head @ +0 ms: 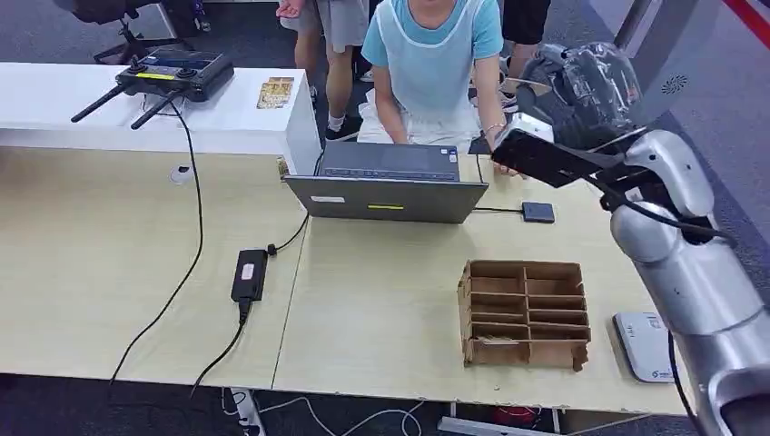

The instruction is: Pass the card to the sensor for recognition and then transmit it.

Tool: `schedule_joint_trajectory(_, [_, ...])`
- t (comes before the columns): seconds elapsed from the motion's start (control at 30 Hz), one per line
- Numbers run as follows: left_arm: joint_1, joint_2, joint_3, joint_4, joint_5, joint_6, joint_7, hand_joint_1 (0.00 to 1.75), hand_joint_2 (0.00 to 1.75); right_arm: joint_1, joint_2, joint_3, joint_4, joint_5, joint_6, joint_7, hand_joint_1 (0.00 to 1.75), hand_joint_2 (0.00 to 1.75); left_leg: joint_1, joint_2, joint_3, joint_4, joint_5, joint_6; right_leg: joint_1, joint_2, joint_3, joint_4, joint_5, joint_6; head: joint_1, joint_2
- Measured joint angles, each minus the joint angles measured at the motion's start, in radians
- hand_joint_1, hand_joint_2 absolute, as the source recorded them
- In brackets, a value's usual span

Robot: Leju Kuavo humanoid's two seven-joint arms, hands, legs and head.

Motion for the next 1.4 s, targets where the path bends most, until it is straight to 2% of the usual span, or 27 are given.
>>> schedule_joint_trajectory(0.43, [-0.016, 0.002, -0.077, 0.000, -0.002, -0.032, -0.006, 0.00, 0.00, -0.197, 0.192, 0.107, 0.332, 0.031, 0.045, 0.092, 1.75, 1.75, 0.000, -0.003, -0.001, 0.000, 0.001, -0.001, 0.000, -0.002, 0.000, 0.000, 0.000, 0.000, 0.000, 0.000])
schedule_joint_trajectory(0.7, [-0.027, 0.003, -0.093, 0.000, 0.000, -0.071, 0.000, 0.00, 0.00, -0.243, 0.292, 0.135, 0.518, 0.024, 0.042, 0.111, 1.75, 1.75, 0.000, -0.004, -0.001, 0.000, 0.001, -0.001, 0.000, -0.003, 0.000, 0.000, 0.000, 0.000, 0.000, 0.000])
schedule_joint_trajectory(1.03, [-0.027, 0.006, -0.111, 0.000, -0.002, -0.063, -0.013, 0.00, 0.00, -0.258, 0.358, 0.128, 0.668, -0.063, 0.039, 0.095, 1.75, 1.75, 0.000, -0.005, -0.001, 0.000, 0.001, -0.001, 0.000, -0.004, 0.000, 0.000, 0.000, 0.000, 0.000, 0.000])
schedule_joint_trajectory(1.4, [-0.028, 0.008, -0.121, 0.000, -0.002, -0.064, -0.021, 0.00, 0.00, -0.258, 0.385, 0.095, 0.775, -0.100, 0.008, 0.066, 1.73, 1.75, 0.000, -0.005, -0.001, 0.000, 0.001, -0.001, 0.000, -0.004, 0.000, 0.000, 0.000, 0.000, 0.000, 0.000])
